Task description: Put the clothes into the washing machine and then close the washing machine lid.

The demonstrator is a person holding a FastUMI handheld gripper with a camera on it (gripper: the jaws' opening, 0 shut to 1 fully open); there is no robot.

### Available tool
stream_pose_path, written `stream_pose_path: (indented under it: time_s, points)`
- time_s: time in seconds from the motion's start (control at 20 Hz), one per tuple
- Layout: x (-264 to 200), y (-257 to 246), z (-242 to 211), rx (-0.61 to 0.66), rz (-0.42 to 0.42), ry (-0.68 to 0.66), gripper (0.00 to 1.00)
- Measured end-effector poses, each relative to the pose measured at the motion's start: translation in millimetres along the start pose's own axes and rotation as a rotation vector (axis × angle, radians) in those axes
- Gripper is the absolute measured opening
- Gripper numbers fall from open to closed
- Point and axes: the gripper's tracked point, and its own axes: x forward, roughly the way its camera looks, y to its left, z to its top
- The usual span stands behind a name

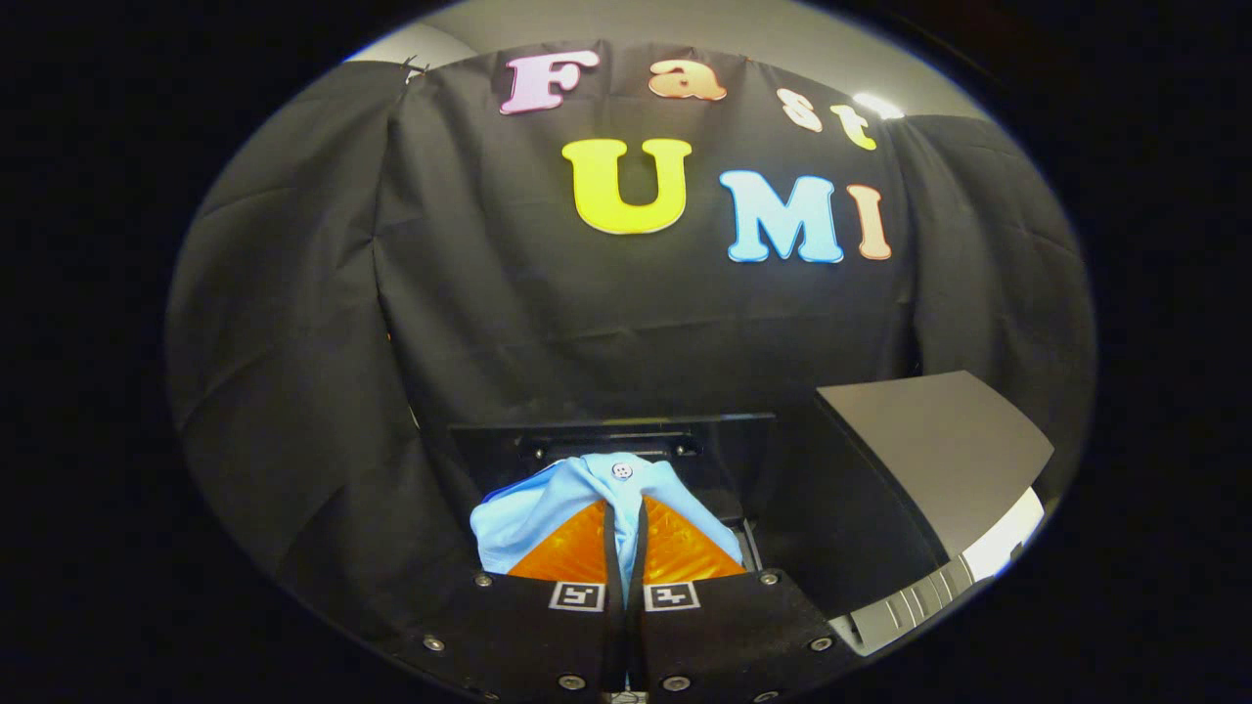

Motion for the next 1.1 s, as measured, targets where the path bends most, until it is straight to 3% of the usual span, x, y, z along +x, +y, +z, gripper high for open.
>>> stream_pose_path:
  time_s: [0.3, 0.55, 1.1]
  points:
    - [55.2, -7.0, -67.2, 0.010, 0.002, 0.164, 0.01]
    - [93.1, -4.7, -119.8, -0.085, 0.029, 0.282, 0.01]
    - [122.7, 0.2, -231.2, -0.121, 0.072, 0.537, 0.01]
